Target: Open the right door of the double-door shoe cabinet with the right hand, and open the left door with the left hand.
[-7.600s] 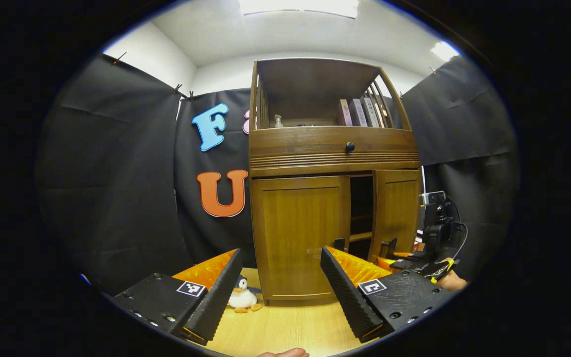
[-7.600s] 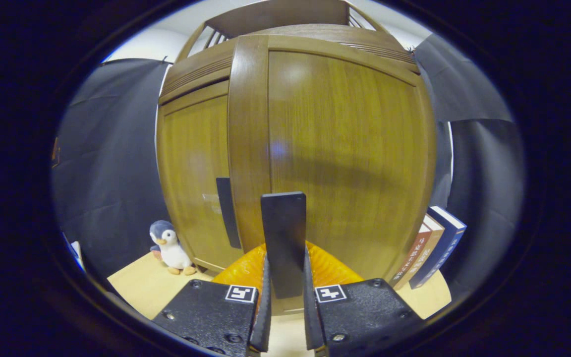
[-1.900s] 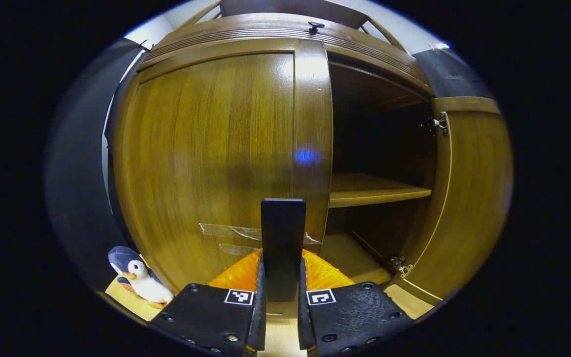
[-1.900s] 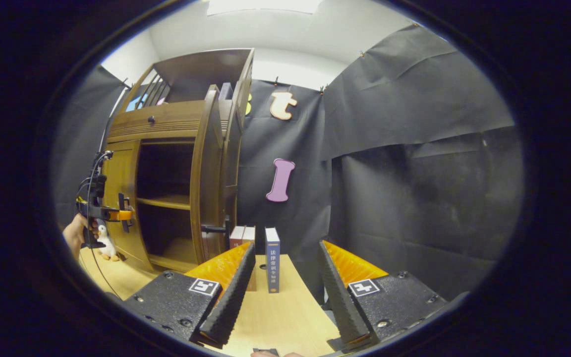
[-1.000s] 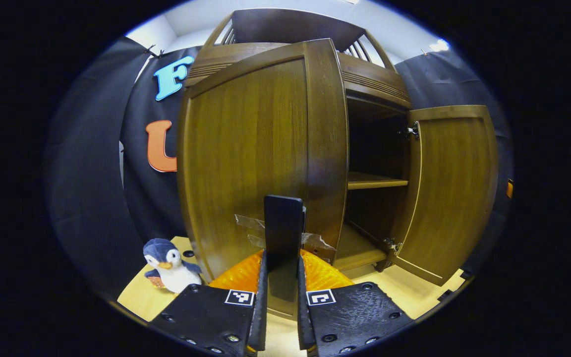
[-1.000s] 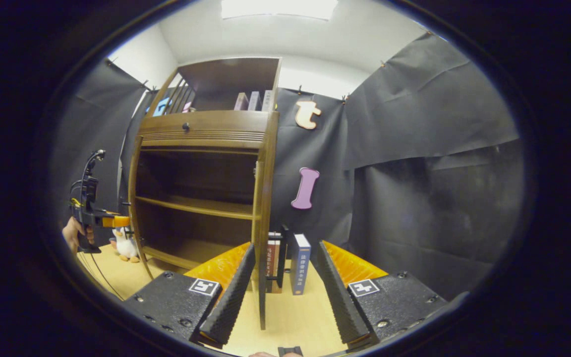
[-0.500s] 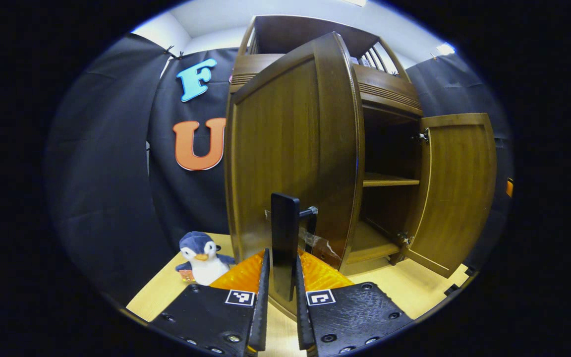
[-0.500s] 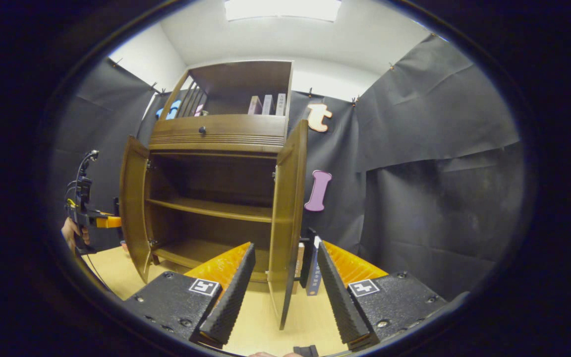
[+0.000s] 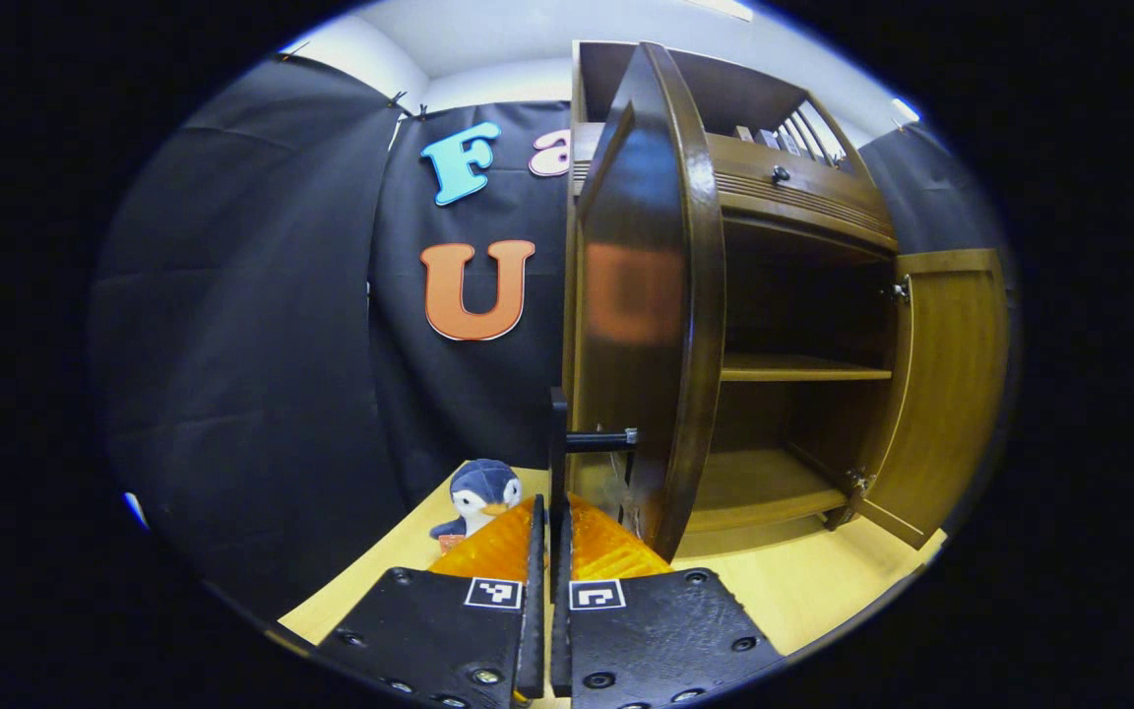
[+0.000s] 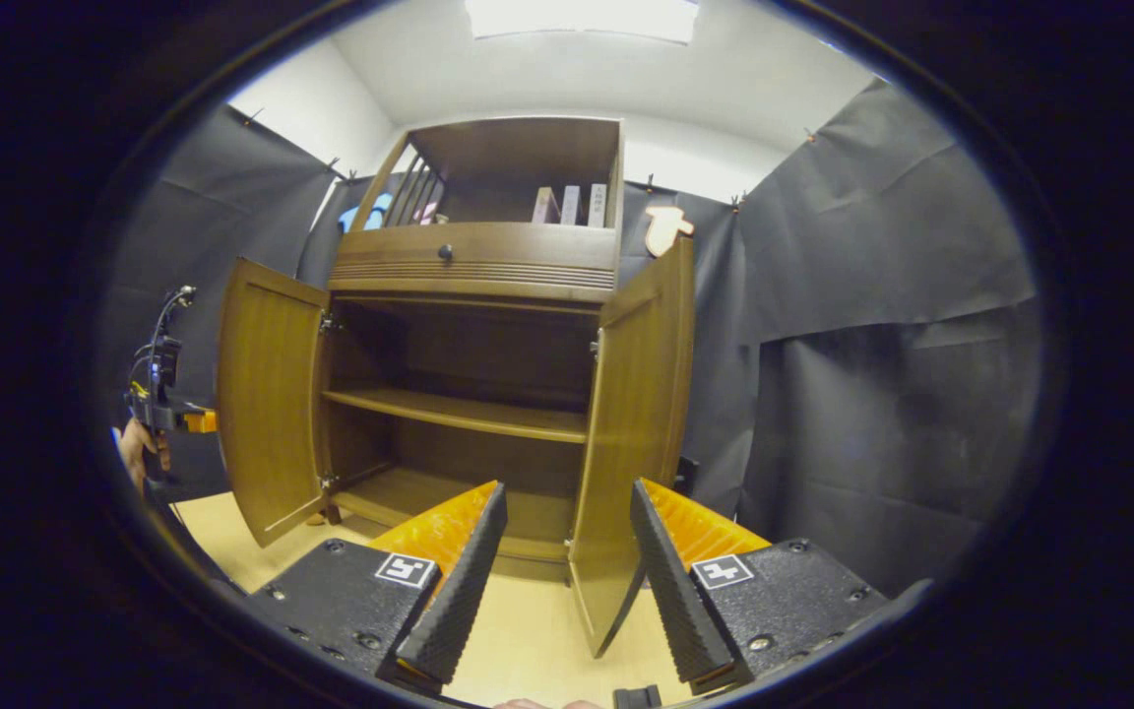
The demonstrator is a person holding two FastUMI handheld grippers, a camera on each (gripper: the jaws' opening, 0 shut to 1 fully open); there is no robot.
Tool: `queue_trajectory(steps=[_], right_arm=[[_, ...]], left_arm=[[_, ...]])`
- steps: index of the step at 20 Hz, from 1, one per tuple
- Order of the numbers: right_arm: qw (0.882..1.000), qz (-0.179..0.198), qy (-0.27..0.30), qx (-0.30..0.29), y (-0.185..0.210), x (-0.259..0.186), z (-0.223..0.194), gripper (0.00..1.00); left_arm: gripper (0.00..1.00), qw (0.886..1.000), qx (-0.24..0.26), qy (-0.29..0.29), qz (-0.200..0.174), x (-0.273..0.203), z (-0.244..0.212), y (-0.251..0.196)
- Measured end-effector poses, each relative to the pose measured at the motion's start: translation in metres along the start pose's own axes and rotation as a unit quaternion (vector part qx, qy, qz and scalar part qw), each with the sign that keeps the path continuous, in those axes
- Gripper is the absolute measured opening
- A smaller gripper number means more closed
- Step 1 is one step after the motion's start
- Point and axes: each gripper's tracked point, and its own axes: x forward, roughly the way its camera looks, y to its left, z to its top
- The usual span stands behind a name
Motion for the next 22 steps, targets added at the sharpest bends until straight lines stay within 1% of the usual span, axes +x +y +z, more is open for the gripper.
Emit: queue_trajectory(steps=[5,7,8,9,13,14,15,19,22], right_arm=[[1.0,0.013,0.0,-0.011,0.019,0.004,0.003,0.81],[1.0,0.017,0.0,-0.015,0.026,0.005,0.002,0.82],[1.0,0.018,0.0,-0.016,0.029,0.006,0.002,0.77],[1.0,0.02,0.002,-0.016,0.031,0.007,0.002,0.83],[0.999,0.033,0.005,-0.011,0.046,0.009,0.002,0.83],[0.999,0.033,0.006,-0.011,0.049,0.009,0.001,0.83],[0.999,0.034,0.007,-0.011,0.051,0.01,0.0,0.83],[0.999,0.035,0.01,-0.011,0.057,0.009,-0.002,0.83],[0.999,0.034,0.01,-0.009,0.054,0.01,-0.002,0.83]], left_arm=[[0.04,1.0,0.005,-0.006,-0.02,-0.003,0.002,0.012],[0.05,1.0,0.004,-0.009,-0.018,-0.004,0.0,0.023],[0.05,1.0,0.002,-0.009,-0.019,-0.009,-0.001,0.029],[0.04,1.0,0.002,-0.011,-0.015,-0.01,-0.001,0.036],[0.03,1.0,0.006,-0.01,0.008,-0.014,-0.003,0.061],[0.03,1.0,0.004,-0.009,0.006,-0.017,-0.005,0.063],[0.04,1.0,0.004,-0.007,0.005,-0.019,-0.007,0.064],[0.04,1.0,0.014,-0.009,0.023,-0.024,-0.009,0.079],[0.04,0.999,0.014,-0.01,0.034,-0.029,-0.008,0.09]])
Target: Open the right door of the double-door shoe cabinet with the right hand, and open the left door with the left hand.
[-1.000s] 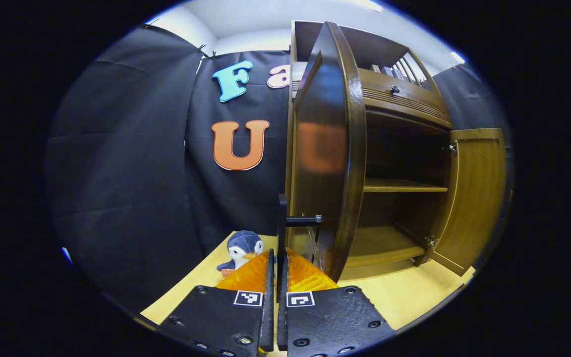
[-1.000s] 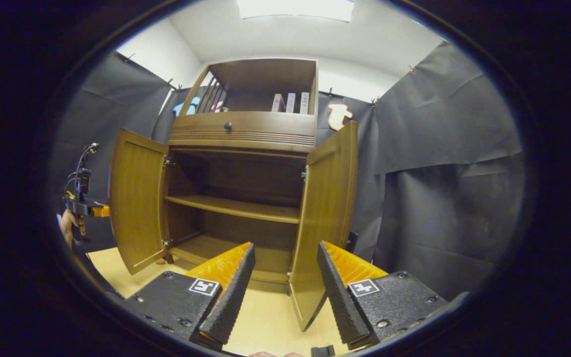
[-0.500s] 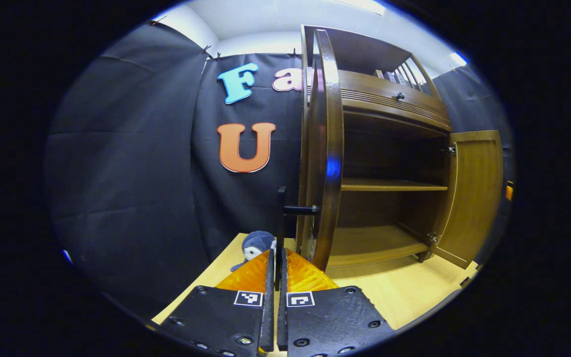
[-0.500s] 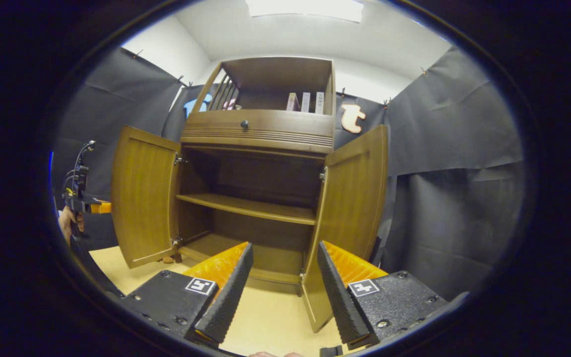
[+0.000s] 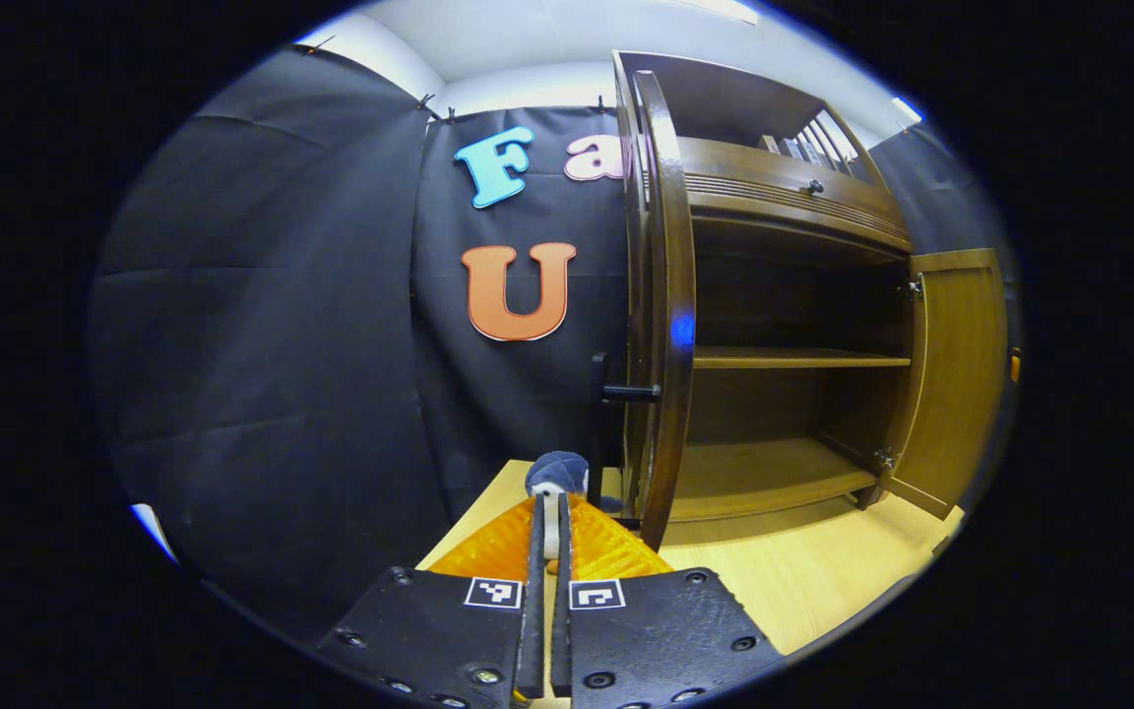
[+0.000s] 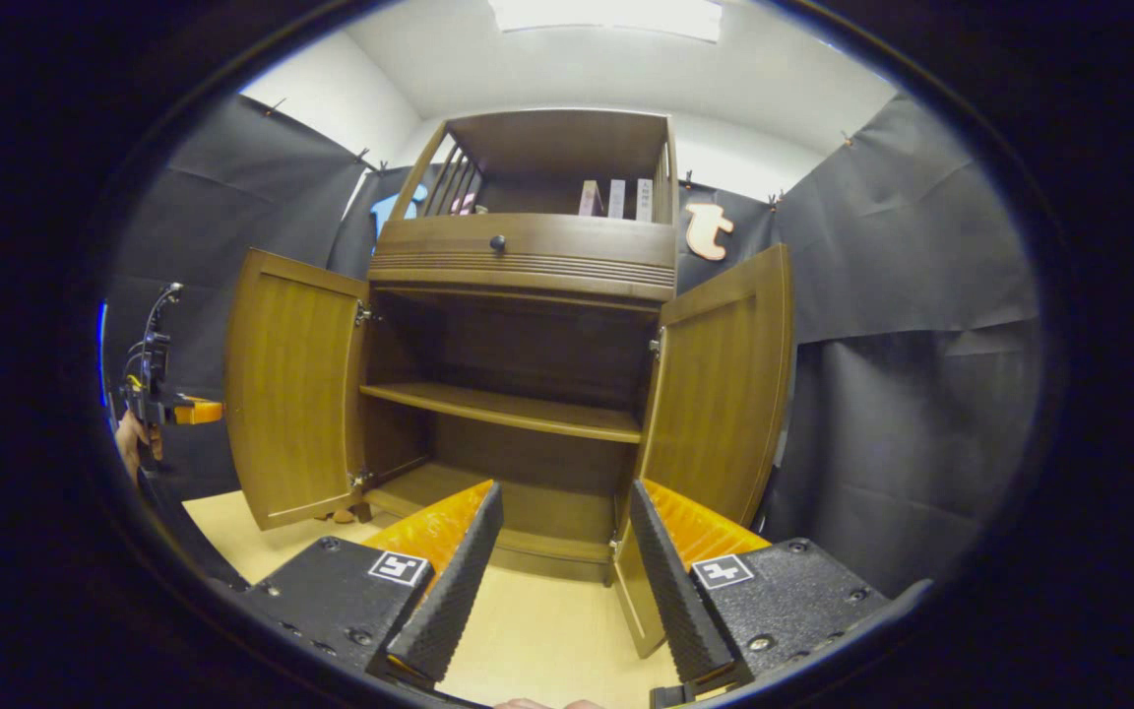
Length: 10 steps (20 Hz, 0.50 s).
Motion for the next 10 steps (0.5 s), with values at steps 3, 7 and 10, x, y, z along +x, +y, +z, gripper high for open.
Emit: queue_trajectory(steps=[3,7,10], right_arm=[[1.0,-0.003,0.002,0.004,-0.002,0.001,-0.004,0.83],[1.0,-0.009,0.009,0.014,-0.013,0.005,-0.007,0.83],[0.999,-0.017,0.014,0.025,-0.024,0.006,-0.011,0.83]], left_arm=[[0.04,1.0,-0.004,-0.005,0.013,-0.006,0.004,0.007],[0.15,1.0,-0.008,-0.025,0.001,-0.026,0.022,-0.008],[0.47,0.999,0.003,-0.043,-0.003,-0.036,0.041,-0.022]])
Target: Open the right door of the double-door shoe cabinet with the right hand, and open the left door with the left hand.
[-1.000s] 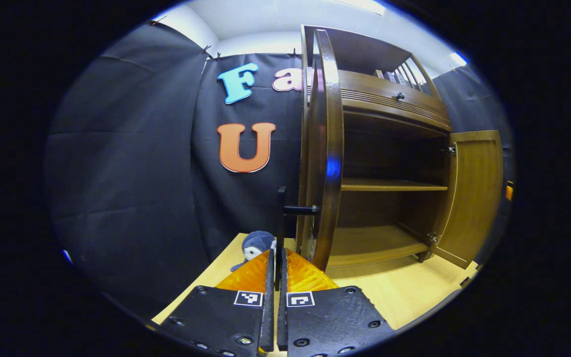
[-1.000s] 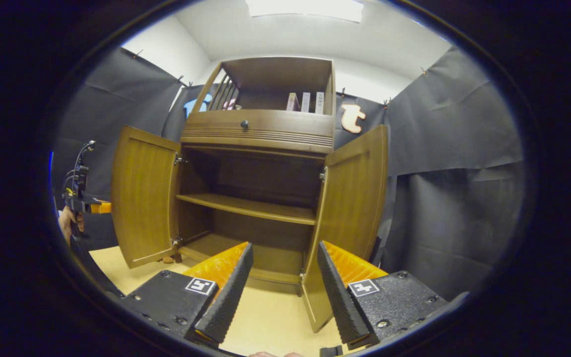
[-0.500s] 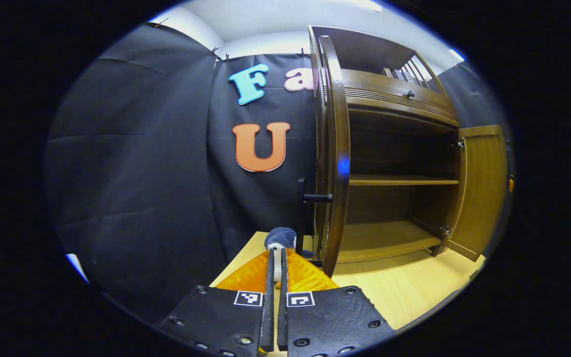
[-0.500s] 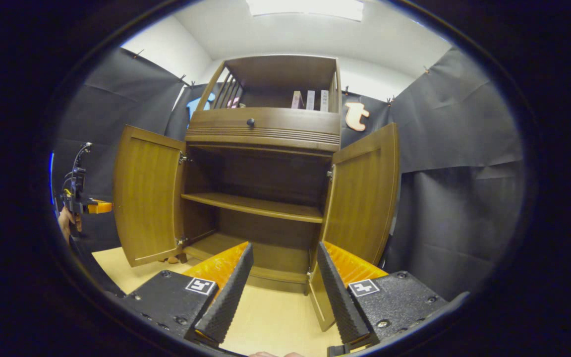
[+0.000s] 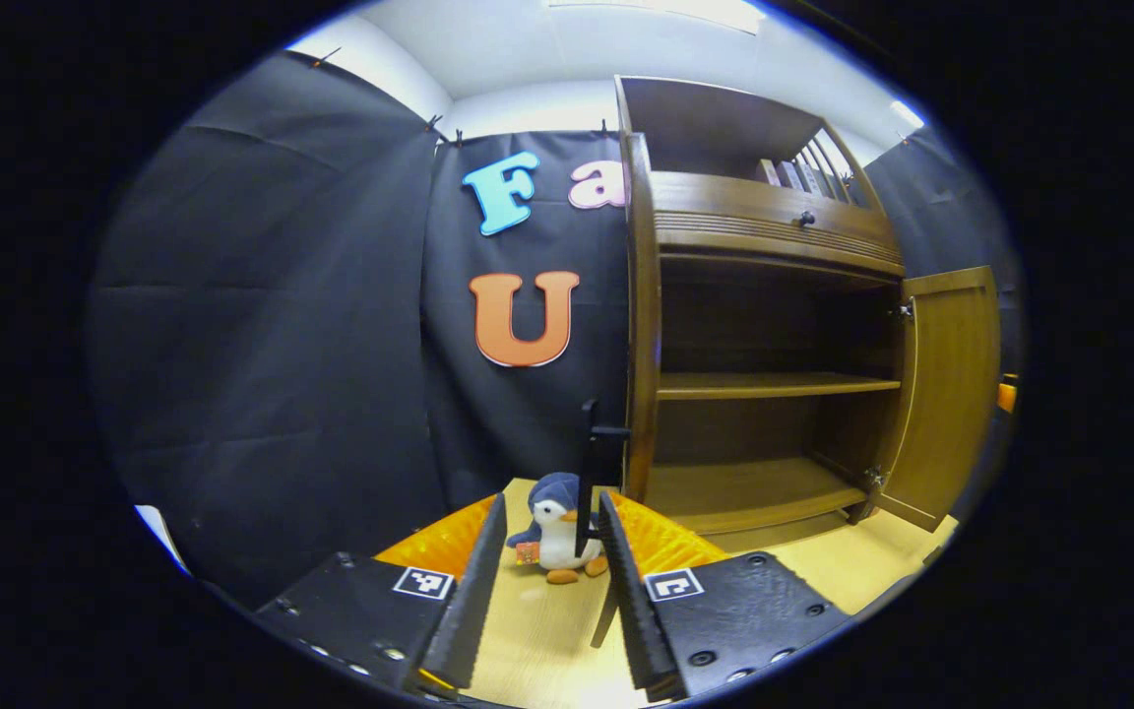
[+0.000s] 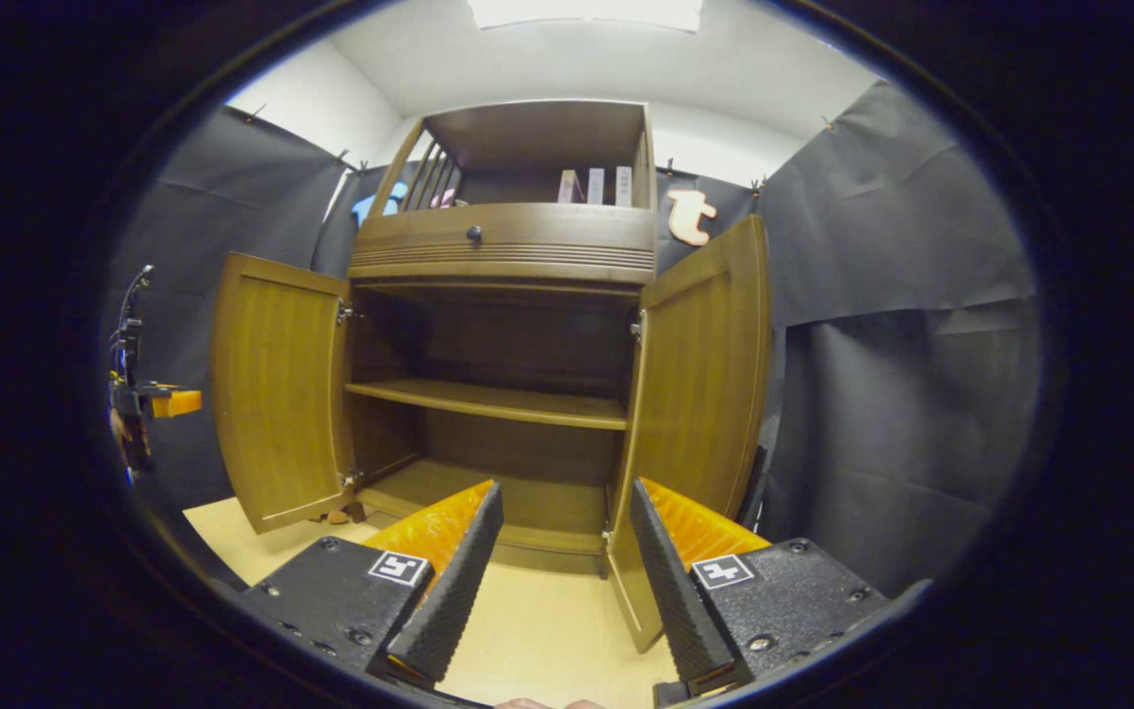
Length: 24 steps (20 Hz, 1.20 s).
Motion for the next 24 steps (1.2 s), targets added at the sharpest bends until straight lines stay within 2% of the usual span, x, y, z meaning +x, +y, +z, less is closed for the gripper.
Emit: queue_trajectory(steps=[2,7,9,12,14,15,20,24], right_arm=[[1.0,-0.004,0.002,0.006,-0.007,0.001,-0.002,0.83],[1.0,-0.009,0.001,0.006,-0.019,-0.003,-0.002,0.83],[1.0,-0.01,0.0,0.007,-0.023,-0.005,0.0,0.83],[1.0,-0.014,-0.006,0.009,-0.027,-0.01,0.005,0.83],[1.0,-0.014,-0.007,0.01,-0.026,-0.012,0.007,0.84],[1.0,-0.016,-0.006,0.01,-0.027,-0.012,0.008,0.89],[1.0,-0.017,-0.008,0.017,-0.022,-0.014,0.017,0.89],[1.0,-0.007,-0.016,0.023,-0.008,-0.018,0.03,0.91]], left_arm=[[0.72,1.0,0.004,-0.01,-0.006,-0.008,0.008,-0.012],[0.88,1.0,0.004,-0.017,-0.021,-0.017,0.022,-0.044],[0.83,1.0,-0.001,-0.015,-0.026,-0.019,0.025,-0.061],[0.96,0.999,-0.014,-0.008,-0.04,-0.02,0.027,-0.089],[1.0,0.999,-0.018,0.001,-0.05,-0.021,0.025,-0.109],[0.94,0.998,-0.019,0.006,-0.054,-0.023,0.025,-0.118],[0.94,0.998,-0.015,0.018,-0.06,-0.032,0.031,-0.155],[0.94,0.998,-0.016,0.003,-0.069,-0.042,0.049,-0.176]])
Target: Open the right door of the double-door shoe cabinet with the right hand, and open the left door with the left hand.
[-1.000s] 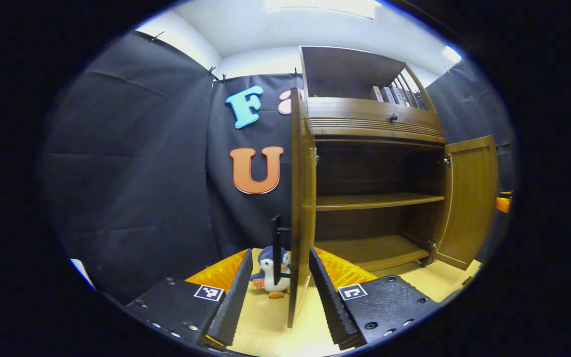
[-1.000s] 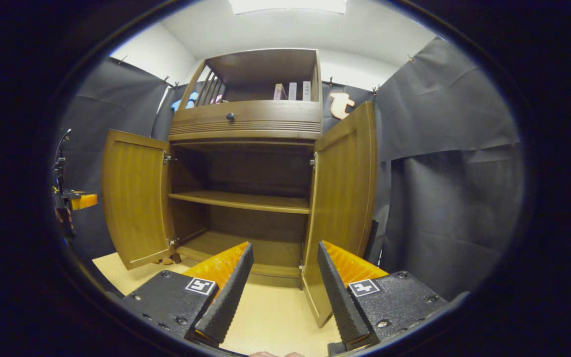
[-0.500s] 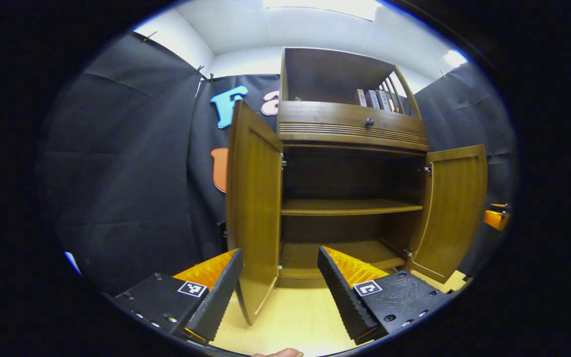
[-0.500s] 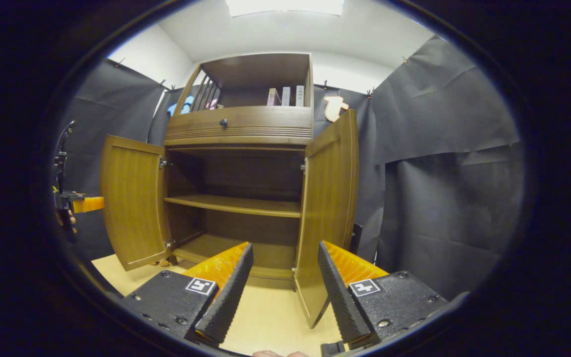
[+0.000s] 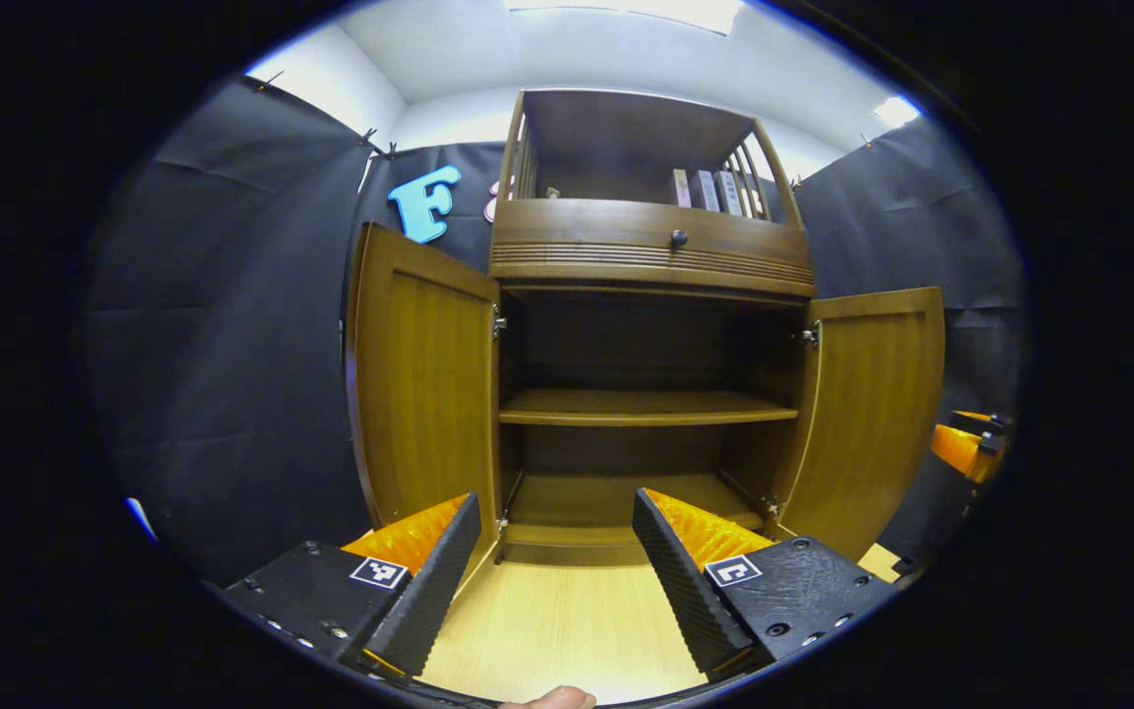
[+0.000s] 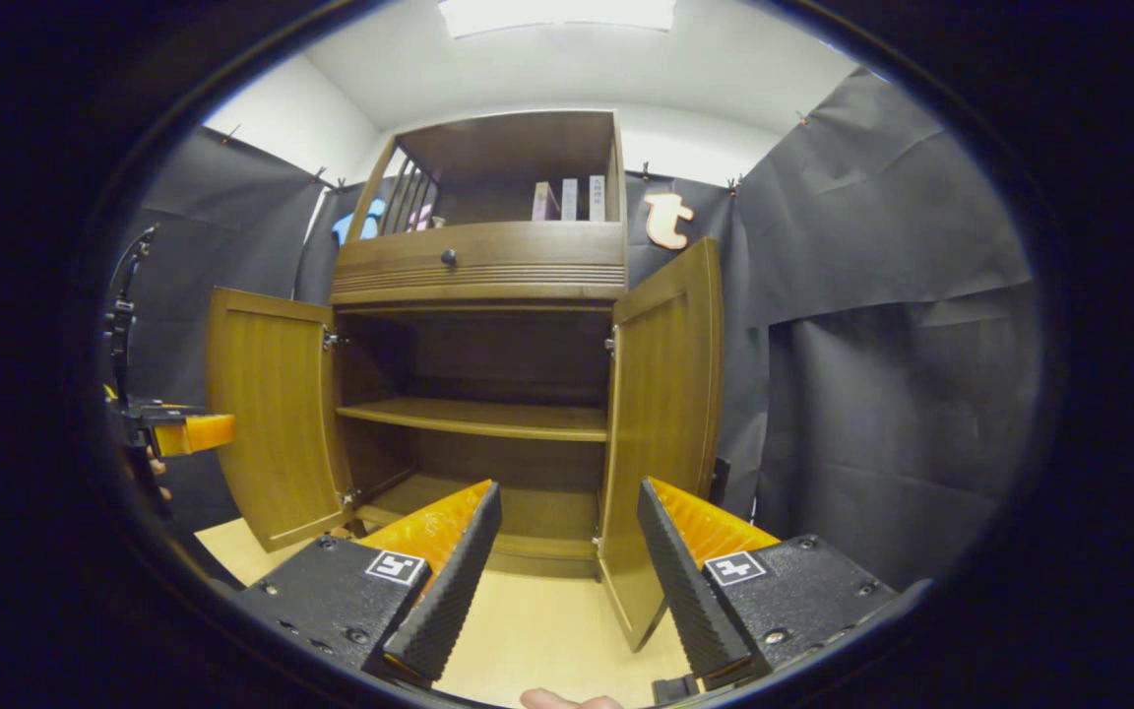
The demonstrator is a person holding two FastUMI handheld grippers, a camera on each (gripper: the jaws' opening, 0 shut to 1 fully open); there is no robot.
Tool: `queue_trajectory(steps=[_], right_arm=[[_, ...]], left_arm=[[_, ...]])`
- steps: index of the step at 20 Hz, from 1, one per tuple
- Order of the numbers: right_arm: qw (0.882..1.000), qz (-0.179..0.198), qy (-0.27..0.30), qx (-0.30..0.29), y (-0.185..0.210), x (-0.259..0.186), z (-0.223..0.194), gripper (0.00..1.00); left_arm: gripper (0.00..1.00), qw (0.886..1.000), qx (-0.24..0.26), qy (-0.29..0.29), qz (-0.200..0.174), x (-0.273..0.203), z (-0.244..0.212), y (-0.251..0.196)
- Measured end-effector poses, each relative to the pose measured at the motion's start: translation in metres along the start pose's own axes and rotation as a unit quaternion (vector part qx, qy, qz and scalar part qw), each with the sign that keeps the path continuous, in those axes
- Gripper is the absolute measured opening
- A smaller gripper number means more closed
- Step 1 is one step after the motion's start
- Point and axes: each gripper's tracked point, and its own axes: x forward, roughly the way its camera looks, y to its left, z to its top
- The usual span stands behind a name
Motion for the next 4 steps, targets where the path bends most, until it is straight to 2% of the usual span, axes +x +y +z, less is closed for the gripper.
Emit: queue_trajectory(steps=[3,4], right_arm=[[1.0,0.007,-0.012,-0.003,0.011,-0.003,0.011,0.89],[1.0,0.008,-0.015,-0.003,0.015,-0.003,0.014,0.89]], left_arm=[[0.94,1.0,0.001,-0.012,-0.002,-0.003,0.011,-0.012],[1.0,1.0,-0.001,-0.013,-0.004,-0.004,0.012,-0.016]])
